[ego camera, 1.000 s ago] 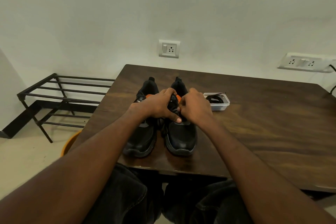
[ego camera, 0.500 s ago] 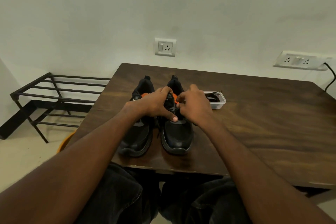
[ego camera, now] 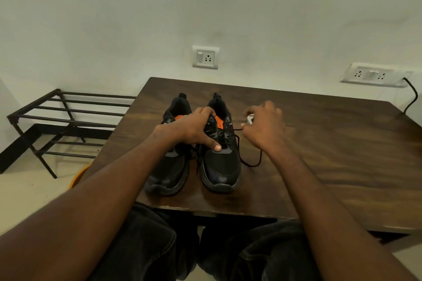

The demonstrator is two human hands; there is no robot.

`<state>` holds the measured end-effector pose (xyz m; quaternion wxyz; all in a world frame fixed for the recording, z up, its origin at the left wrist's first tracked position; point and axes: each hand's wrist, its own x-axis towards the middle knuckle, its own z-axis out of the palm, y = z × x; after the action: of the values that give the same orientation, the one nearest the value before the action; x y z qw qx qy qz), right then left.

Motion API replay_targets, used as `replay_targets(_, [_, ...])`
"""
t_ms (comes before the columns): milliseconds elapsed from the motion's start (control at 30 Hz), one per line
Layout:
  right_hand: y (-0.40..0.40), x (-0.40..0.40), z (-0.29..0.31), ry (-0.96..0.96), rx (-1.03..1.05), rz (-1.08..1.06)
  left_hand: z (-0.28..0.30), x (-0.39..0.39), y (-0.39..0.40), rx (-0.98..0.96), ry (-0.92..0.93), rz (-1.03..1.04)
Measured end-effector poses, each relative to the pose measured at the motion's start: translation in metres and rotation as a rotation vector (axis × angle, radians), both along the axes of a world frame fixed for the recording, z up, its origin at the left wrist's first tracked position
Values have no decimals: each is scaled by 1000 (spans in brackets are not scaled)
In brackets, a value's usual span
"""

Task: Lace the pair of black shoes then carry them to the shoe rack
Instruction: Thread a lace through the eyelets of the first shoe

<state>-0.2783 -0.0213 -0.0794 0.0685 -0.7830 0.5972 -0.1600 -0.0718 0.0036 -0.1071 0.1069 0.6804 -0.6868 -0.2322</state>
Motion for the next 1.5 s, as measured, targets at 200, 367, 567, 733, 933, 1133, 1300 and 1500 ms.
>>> replay_targets(200, [3, 43, -11, 145, 28, 226, -1, -1, 3, -24, -37, -7])
replay_targets(367, [-5, 47, -17, 24, 69, 93, 0, 1, 3, -22, -21, 8])
replay_targets(567, [-8, 37, -19, -363, 288, -228, 2, -4, 4, -27, 13, 28])
replay_targets(733, [-27, 23, -22, -772, 516, -331, 3, 0, 7, -23, 51, 18])
replay_targets(933, [-25, -7, -26, -4, 272, -93, 3, -2, 8, -41, -67, -84])
replay_targets(1133, [-22, -9, -19, -159, 308, 219, 9, -19, 14, -223, -109, -89])
replay_targets(1300, [-11, -2, -19, -107, 527, 442, 5, -24, 15, -301, -91, -37])
replay_targets(1500, [-14, 3, -24, -16, 487, 418, 4, -38, 19, -341, -40, 44])
